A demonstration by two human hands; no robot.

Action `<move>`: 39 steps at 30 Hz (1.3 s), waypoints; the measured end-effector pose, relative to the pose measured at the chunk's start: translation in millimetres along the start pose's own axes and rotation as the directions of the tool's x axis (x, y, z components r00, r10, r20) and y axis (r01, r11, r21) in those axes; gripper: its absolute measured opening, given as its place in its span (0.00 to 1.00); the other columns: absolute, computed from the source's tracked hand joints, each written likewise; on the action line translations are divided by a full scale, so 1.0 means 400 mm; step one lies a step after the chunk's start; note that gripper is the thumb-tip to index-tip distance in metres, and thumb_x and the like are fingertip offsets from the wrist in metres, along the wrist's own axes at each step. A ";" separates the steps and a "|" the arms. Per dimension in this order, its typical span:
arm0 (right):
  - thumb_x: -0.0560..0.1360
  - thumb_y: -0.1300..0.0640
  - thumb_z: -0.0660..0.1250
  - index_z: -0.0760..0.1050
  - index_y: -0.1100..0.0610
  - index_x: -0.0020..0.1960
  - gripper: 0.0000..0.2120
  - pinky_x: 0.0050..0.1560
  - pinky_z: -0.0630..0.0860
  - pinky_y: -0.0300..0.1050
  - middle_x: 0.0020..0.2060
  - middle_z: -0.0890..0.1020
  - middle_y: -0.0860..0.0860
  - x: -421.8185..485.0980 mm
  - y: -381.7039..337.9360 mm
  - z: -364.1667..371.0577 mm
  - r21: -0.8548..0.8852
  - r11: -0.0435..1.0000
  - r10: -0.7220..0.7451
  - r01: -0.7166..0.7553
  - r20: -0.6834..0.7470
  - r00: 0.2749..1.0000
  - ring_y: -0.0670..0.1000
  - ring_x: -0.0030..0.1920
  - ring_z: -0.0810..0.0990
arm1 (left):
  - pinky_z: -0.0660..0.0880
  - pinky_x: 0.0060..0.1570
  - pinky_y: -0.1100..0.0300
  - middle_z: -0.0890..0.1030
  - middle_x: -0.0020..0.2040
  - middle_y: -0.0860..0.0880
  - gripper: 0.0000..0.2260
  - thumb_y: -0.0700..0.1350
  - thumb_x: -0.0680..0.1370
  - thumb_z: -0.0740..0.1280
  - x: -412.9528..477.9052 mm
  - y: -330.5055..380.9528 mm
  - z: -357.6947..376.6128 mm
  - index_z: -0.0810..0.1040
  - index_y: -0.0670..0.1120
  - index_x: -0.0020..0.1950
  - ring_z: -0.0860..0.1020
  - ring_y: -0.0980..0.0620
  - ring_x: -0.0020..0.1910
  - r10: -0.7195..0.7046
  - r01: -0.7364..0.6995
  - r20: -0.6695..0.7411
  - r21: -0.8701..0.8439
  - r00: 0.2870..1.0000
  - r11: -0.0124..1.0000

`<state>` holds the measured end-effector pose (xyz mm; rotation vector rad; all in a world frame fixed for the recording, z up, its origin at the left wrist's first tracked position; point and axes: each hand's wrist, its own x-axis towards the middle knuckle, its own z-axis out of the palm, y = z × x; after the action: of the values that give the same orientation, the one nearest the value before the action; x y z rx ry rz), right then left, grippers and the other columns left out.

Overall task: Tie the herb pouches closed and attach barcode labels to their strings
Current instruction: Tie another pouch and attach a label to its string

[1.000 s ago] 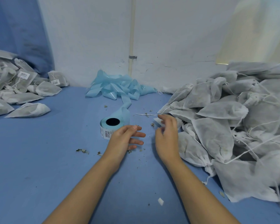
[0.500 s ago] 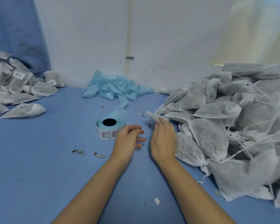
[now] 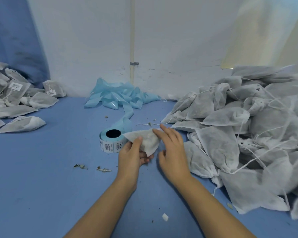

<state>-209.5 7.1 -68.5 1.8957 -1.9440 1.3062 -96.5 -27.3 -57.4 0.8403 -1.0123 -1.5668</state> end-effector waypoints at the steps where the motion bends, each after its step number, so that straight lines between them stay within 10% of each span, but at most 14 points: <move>1: 0.69 0.72 0.63 0.72 0.55 0.67 0.28 0.63 0.49 0.21 0.68 0.72 0.48 0.000 0.005 0.004 -0.016 1.000 0.014 -0.014 0.011 1.000 0.49 0.69 0.63 | 0.74 0.30 0.60 0.82 0.33 0.46 0.11 0.48 0.80 0.62 -0.001 0.001 0.000 0.78 0.41 0.48 0.78 0.52 0.27 -0.003 0.003 0.008 -0.007 1.000 1.000; 5: 0.76 0.60 0.67 0.78 0.51 0.53 0.08 0.52 0.69 0.31 0.48 0.82 0.43 0.004 -0.015 0.009 0.347 0.914 0.227 -0.212 -0.001 0.974 0.44 0.51 0.77 | 0.74 0.30 0.61 0.82 0.37 0.44 0.21 0.56 0.81 0.57 0.002 0.006 -0.012 0.79 0.41 0.47 0.77 0.51 0.26 -0.040 0.040 0.003 -0.123 0.999 0.992; 9: 0.77 0.61 0.66 0.77 0.57 0.49 0.02 0.45 0.78 0.38 0.42 0.83 0.47 0.009 -0.032 0.014 0.788 0.458 0.530 -0.411 0.129 0.838 0.46 0.45 0.81 | 0.76 0.29 0.63 0.82 0.46 0.48 0.08 0.39 0.81 0.59 0.007 -0.002 -0.013 0.77 0.45 0.52 0.80 0.51 0.29 -0.019 0.018 -0.019 -0.066 1.000 0.998; 17: 0.79 0.58 0.62 0.77 0.56 0.46 0.07 0.38 0.76 0.37 0.40 0.82 0.49 0.017 -0.022 0.005 0.873 0.216 0.634 -0.438 0.216 0.742 0.44 0.38 0.80 | 0.77 0.32 0.65 0.74 0.61 0.49 0.13 0.37 0.82 0.58 0.004 -0.026 -0.007 0.70 0.46 0.65 0.81 0.56 0.34 0.102 -0.100 -0.001 0.200 0.995 0.975; 23: 0.80 0.57 0.62 0.76 0.61 0.43 0.10 0.37 0.77 0.36 0.35 0.78 0.53 0.025 -0.013 0.002 0.909 0.052 0.685 -0.413 0.269 0.677 0.48 0.36 0.78 | 0.78 0.36 0.65 0.82 0.42 0.43 0.07 0.38 0.81 0.59 0.001 -0.027 -0.006 0.77 0.40 0.50 0.83 0.51 0.37 0.016 -0.034 0.080 0.227 0.997 0.973; 34: 0.79 0.68 0.58 0.77 0.68 0.56 0.10 0.57 0.78 0.41 0.49 0.82 0.57 0.021 -0.003 0.007 0.874 0.148 0.528 -0.463 0.326 0.784 0.51 0.50 0.81 | 0.68 0.26 0.68 0.77 0.27 0.50 0.09 0.36 0.79 0.58 0.003 -0.025 -0.008 0.78 0.42 0.47 0.71 0.57 0.24 0.022 -0.055 0.112 0.305 0.993 0.951; 39: 0.80 0.63 0.61 0.75 0.70 0.56 0.11 0.51 0.79 0.38 0.51 0.81 0.62 0.023 0.000 0.017 0.818 0.226 0.572 -0.528 0.328 0.752 0.53 0.49 0.81 | 0.66 0.25 0.66 0.72 0.25 0.51 0.10 0.35 0.77 0.60 0.003 -0.021 -0.010 0.78 0.46 0.48 0.68 0.55 0.23 0.039 -0.070 0.121 0.264 0.992 0.962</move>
<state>-208.1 -3.9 -66.9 1.2642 -2.1916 3.0821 -96.3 -28.3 -66.7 0.9046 -1.3417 -1.4639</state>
